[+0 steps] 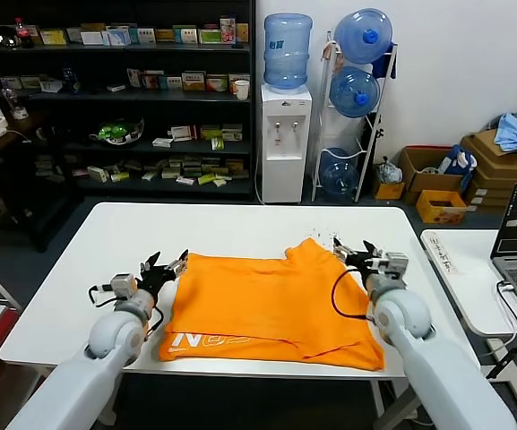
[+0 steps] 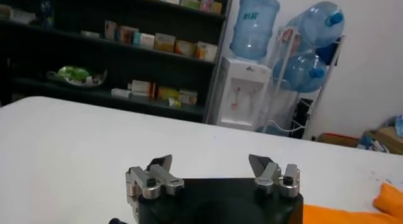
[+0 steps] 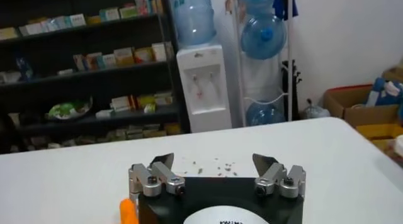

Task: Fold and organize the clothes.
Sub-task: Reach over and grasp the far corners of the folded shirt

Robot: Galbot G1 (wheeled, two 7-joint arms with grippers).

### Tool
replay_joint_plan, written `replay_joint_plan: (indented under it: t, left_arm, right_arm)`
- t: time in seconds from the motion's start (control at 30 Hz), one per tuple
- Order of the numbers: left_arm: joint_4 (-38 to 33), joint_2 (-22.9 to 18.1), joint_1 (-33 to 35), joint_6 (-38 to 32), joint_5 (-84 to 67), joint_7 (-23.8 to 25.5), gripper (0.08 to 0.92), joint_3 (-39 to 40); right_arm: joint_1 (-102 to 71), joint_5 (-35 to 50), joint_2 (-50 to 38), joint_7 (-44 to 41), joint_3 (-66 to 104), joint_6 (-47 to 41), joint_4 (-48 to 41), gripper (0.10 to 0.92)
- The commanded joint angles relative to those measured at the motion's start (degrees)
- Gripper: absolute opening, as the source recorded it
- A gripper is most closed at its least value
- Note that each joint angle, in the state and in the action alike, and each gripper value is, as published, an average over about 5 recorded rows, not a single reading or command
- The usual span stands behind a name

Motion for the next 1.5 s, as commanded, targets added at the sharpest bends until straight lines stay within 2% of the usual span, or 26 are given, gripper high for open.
replay_joint_plan:
  t: [0.03, 0.43, 1.03, 1.23, 1.5]
  left_arm:
    - [17.6, -4.7, -14.1, 5.0, -3.0, 3.0, 0.823, 8.0]
    - [17.5, -3.9, -13.6, 8.2, -2.9, 3.4, 0.823, 9.0]
    - [20.3, -4.7, -15.2, 8.3, -0.5, 3.9, 0.823, 10.1]
    - [20.5, -4.7, -14.8, 8.3, 0.1, 3.8, 0.793, 10.5]
    - [21.0, -5.2, -14.9, 8.2, 0.5, 3.7, 0.574, 10.6]
  right_arm:
    - [13.1, -3.0, 9.0, -3.5, -6.7, -1.9, -20.0, 0.823]
    - [12.9, -6.6, 8.9, -3.7, -6.7, -3.5, -21.8, 0.823]
    - [12.4, -4.9, 8.5, -4.3, -6.6, -5.7, -22.3, 0.808]
    - [11.6, -3.8, 8.0, -3.7, -6.8, -6.5, -20.4, 0.658]
    - [11.0, -3.1, 7.5, -3.3, -6.8, -6.4, -19.2, 0.424]
